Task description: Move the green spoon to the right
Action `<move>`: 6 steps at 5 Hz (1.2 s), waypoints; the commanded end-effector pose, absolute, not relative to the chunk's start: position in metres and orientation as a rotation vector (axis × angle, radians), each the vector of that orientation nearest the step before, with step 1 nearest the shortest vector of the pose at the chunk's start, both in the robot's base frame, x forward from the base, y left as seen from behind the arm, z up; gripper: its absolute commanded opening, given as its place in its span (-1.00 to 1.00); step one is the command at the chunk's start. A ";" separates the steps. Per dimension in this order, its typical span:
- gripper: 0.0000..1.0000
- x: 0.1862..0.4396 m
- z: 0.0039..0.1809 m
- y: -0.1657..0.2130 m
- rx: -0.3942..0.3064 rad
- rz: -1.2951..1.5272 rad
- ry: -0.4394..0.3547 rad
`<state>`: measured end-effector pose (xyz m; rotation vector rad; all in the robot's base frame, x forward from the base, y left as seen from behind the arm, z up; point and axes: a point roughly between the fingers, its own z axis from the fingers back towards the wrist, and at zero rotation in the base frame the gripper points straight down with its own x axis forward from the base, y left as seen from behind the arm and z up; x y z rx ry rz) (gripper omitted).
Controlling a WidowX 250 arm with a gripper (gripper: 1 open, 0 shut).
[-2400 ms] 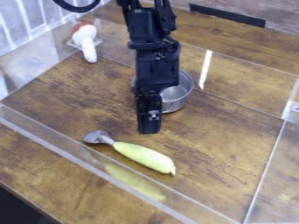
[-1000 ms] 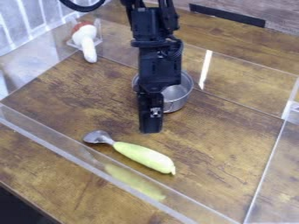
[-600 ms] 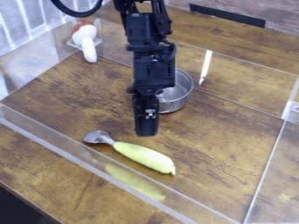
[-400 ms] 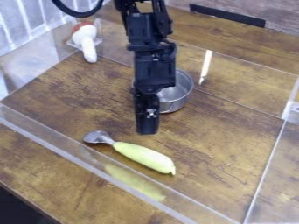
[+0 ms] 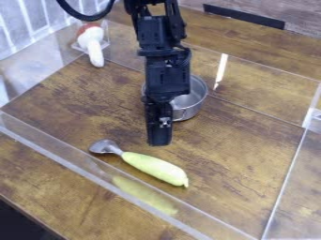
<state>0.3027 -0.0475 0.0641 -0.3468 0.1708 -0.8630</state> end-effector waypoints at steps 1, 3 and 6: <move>-1.00 0.312 0.081 -0.040 -0.334 -0.842 0.112; 1.00 0.312 0.083 -0.041 -0.356 -0.834 0.117; 1.00 0.311 0.081 -0.046 -0.385 -0.855 0.138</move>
